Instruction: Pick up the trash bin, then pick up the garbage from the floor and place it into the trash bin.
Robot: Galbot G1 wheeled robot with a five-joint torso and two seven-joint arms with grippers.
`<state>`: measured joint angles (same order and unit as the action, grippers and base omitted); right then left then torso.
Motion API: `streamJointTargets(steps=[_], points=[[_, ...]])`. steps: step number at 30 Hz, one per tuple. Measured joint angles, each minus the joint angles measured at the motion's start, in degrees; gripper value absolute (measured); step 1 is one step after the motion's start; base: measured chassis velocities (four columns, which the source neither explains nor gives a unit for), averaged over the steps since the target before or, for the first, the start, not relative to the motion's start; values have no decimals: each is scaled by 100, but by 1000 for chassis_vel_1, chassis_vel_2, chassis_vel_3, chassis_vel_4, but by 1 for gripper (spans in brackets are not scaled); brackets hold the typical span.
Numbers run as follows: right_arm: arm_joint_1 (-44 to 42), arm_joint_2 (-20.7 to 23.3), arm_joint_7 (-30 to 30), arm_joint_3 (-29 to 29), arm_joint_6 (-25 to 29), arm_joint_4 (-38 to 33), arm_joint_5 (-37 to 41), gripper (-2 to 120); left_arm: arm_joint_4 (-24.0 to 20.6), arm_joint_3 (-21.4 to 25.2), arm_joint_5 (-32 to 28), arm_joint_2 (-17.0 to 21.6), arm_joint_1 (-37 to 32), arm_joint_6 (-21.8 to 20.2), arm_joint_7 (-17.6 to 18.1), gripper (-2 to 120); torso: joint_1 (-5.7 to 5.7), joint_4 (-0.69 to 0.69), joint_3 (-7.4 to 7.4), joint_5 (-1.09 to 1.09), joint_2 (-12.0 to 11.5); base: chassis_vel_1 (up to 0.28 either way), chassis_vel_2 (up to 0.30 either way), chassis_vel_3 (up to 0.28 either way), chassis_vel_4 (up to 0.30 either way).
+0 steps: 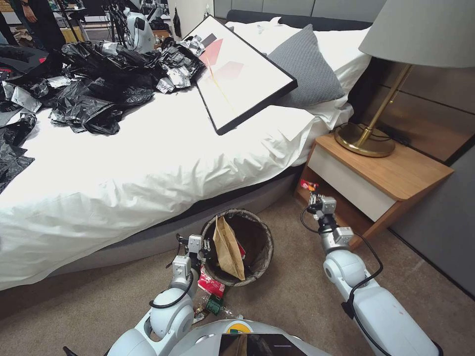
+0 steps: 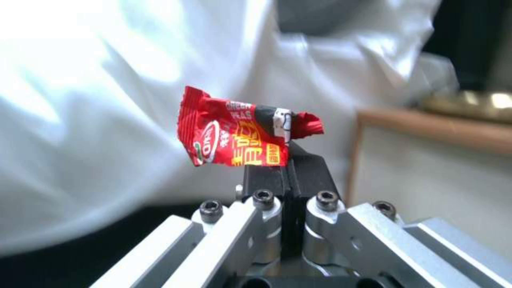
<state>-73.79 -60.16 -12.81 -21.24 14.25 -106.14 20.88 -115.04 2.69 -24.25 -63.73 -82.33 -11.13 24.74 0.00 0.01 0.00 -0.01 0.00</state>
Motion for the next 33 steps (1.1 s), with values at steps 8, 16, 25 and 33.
streamJointTargets(steps=[8,16,25,33], points=[[-312,153,142,209,-33,-955,103,0,1,14,-6,4,6,-5,1,0,0,-1,0,2,0,0,0,0,0],[-707,506,428,438,-40,-1595,198,0,0,16,-5,2,2,-6,1,0,0,-1,0,1,0,0,0,0,0],[-1010,857,542,747,-46,-1769,129,0,0,7,5,-16,23,-15,6,0,0,-1,0,1,0,0,0,0,0],[-1152,968,572,1018,-41,-1737,32,0,0,4,21,-38,27,-21,9,0,0,-1,0,1,0,0,0,0,0]])
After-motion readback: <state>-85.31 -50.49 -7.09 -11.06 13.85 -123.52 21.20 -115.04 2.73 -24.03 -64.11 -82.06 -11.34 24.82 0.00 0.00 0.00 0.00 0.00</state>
